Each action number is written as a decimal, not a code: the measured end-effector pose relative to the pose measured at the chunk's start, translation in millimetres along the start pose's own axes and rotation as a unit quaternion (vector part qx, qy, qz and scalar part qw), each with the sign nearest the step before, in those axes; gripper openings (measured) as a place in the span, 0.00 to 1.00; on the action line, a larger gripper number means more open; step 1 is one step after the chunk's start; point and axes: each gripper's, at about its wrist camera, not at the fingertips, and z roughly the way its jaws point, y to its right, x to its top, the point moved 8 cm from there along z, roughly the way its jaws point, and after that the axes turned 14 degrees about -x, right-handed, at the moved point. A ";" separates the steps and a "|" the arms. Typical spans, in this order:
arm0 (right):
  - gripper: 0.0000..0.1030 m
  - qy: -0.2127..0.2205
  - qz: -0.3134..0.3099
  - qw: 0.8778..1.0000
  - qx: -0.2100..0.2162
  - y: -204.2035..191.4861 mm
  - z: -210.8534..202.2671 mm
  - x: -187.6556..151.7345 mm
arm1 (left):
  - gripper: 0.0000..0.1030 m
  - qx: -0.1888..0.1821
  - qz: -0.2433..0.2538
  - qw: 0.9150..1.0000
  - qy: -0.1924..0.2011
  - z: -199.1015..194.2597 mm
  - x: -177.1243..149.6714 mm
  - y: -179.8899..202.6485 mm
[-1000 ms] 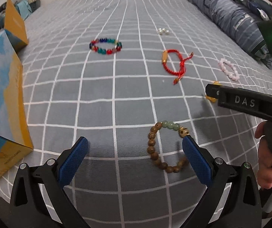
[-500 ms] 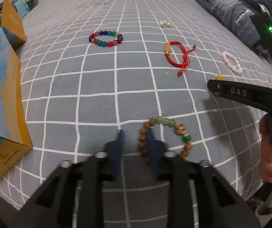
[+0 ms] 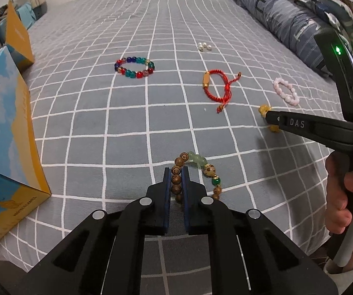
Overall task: Organize jewelry
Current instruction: 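Grasp the wooden bead bracelet with the left tool while the right tool grasps the yellow bead cluster, then carry both held items over the open white box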
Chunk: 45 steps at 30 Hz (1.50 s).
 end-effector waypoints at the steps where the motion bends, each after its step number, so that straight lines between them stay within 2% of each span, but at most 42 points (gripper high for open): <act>1: 0.18 0.004 0.001 1.000 0.000 0.5 -2.2 0.0 | 0.07 -0.001 0.000 1.000 0.003 -2.1 1.2 0.5; 16: 0.18 0.041 0.011 0.999 -0.003 4.3 -25.3 6.5 | 0.07 -0.001 -0.003 0.999 0.047 -43.9 22.0 -5.2; 23: 0.18 0.059 0.010 0.998 0.000 -2.6 -41.8 14.9 | 0.07 0.003 -0.007 0.997 0.082 -79.0 43.7 -14.5; 28: 0.18 0.080 0.006 0.997 0.001 -13.4 -62.3 25.7 | 0.07 0.021 -0.017 0.995 0.100 -100.4 56.8 -28.6; 37: 0.18 0.136 -0.018 0.990 0.017 -59.9 -119.3 44.6 | 0.07 0.058 -0.043 0.988 0.136 -145.8 64.2 -64.7; 45: 0.18 0.163 -0.055 0.984 0.048 -125.3 -154.1 46.0 | 0.07 0.094 -0.066 0.974 0.194 -218.2 54.3 -103.8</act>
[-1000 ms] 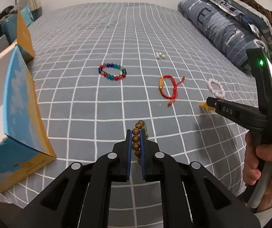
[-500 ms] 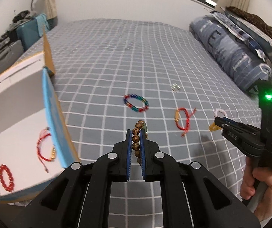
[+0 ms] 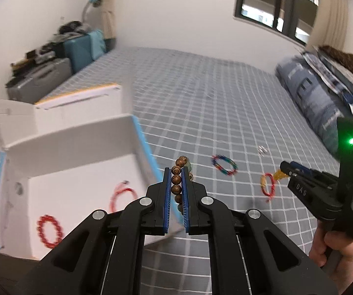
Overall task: Organize jewelry
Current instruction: 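Carry both held items over the open white box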
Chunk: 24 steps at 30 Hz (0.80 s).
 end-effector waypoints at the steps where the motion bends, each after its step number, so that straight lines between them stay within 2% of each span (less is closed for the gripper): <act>1: 0.18 0.003 -0.004 1.000 0.003 -8.3 -2.6 1.5 | 0.07 0.005 -0.004 1.000 0.006 -6.3 1.6 -7.9; 16: 0.18 0.057 -0.066 0.992 0.086 -147.9 -64.5 10.8 | 0.07 0.082 -0.059 0.994 0.028 -56.9 -11.3 -120.5; 24: 0.18 0.046 -0.116 0.986 0.114 -219.3 -63.2 -12.5 | 0.07 0.112 -0.085 0.990 0.016 -60.2 -25.7 -164.8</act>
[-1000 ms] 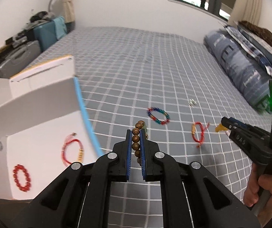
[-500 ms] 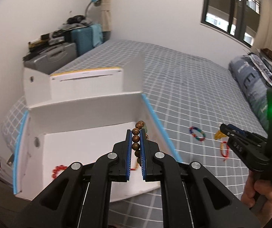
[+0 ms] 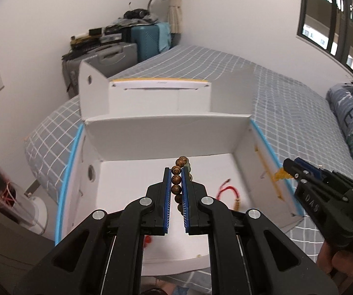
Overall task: Organize jewelry
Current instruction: 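Carry both held items over the open white box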
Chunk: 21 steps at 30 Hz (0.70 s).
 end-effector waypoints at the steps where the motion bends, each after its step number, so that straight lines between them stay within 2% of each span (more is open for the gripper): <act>1: 0.18 -0.004 -0.006 1.000 0.002 -7.4 3.6 -2.2 | 0.07 0.004 -0.002 1.000 -0.003 2.1 -1.7 -4.9; 10: 0.18 -0.042 -0.032 0.999 0.011 -40.9 38.0 -18.5 | 0.07 0.030 -0.025 0.998 -0.047 34.0 -19.9 -42.1; 17: 0.18 -0.075 -0.041 0.996 0.012 -47.5 56.8 -30.2 | 0.07 0.038 -0.032 0.997 -0.064 45.1 -27.6 -50.2; 21: 0.18 -0.078 -0.040 0.996 0.012 -46.9 57.7 -31.5 | 0.07 0.040 -0.030 0.996 -0.073 50.2 -32.1 -49.9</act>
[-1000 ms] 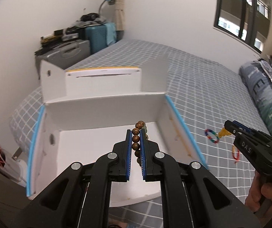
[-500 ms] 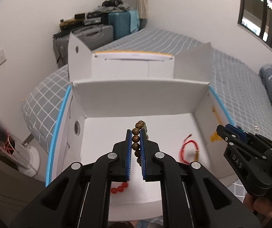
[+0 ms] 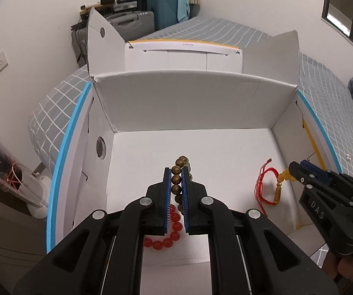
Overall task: Organize jewelry
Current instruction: 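Open both tools to drop the items into the box, then move both tools back toward the remaining bracelets on the bed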
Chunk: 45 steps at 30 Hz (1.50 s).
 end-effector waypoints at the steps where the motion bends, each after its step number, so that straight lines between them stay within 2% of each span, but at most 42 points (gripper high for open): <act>1: 0.18 -0.001 -0.001 1.000 0.000 0.0 0.4 -0.4 | 0.07 0.000 0.001 1.000 -0.001 0.7 -0.7 0.7; 9: 0.18 -0.003 0.002 1.000 0.004 -0.6 -0.7 1.0 | 0.10 0.003 -0.008 1.000 -0.015 4.3 -3.1 -1.5; 11: 0.19 -0.001 0.001 1.000 0.004 -1.3 -2.9 0.9 | 0.15 0.000 -0.012 1.000 -0.019 4.5 -3.6 -2.9; 12: 0.20 0.001 0.000 1.000 0.004 -1.9 -3.6 1.7 | 0.22 -0.003 -0.016 1.000 -0.019 3.7 -3.4 -3.6; 14: 0.33 0.009 0.001 1.000 0.002 -2.1 -7.0 3.8 | 0.30 -0.002 -0.020 1.000 -0.016 1.0 -2.6 -6.0; 15: 0.37 0.018 0.003 1.000 0.000 -1.2 -10.3 5.6 | 0.37 -0.003 -0.021 1.000 -0.014 -0.1 -1.9 -6.6; 16: 0.44 0.026 0.006 1.000 -0.003 0.5 -13.9 7.3 | 0.45 -0.003 -0.022 1.000 -0.011 -1.8 -1.4 -7.3; 17: 0.53 0.032 0.009 0.999 -0.004 2.0 -17.0 8.7 | 0.48 -0.001 -0.022 1.000 -0.006 -4.2 -0.5 -8.4; 20: 0.67 0.047 0.020 0.999 -0.001 7.5 -25.3 12.9 | 0.60 0.002 -0.021 1.000 0.002 -8.3 1.9 -9.0; 22: 0.76 0.057 0.029 0.998 -0.012 14.0 -30.2 15.4 | 0.74 0.004 -0.020 1.000 0.009 -12.0 3.5 -8.8; 23: 0.80 0.062 0.034 0.997 -0.017 16.6 -32.1 16.5 | 0.76 0.007 -0.017 1.000 0.013 -13.9 4.6 -8.3; 25: 0.83 0.067 0.038 0.997 -0.014 19.5 -35.8 17.4 | 0.83 0.008 -0.016 1.000 0.019 -16.7 5.6 -6.9; 29: 0.90 0.081 0.050 0.995 -0.019 29.8 -43.9 18.0 | 0.90 0.008 -0.013 0.999 0.028 -22.0 6.6 -4.3; 33: 0.91 0.089 0.054 0.994 -0.022 40.8 -52.5 17.2 | 0.94 0.002 -0.013 0.999 0.037 -27.4 8.2 1.4; 45: 0.93 0.099 0.085 0.990 -0.051 106.9 -79.4 1.8 | 0.94 -0.032 0.019 0.998 0.056 -41.6 11.4 61.3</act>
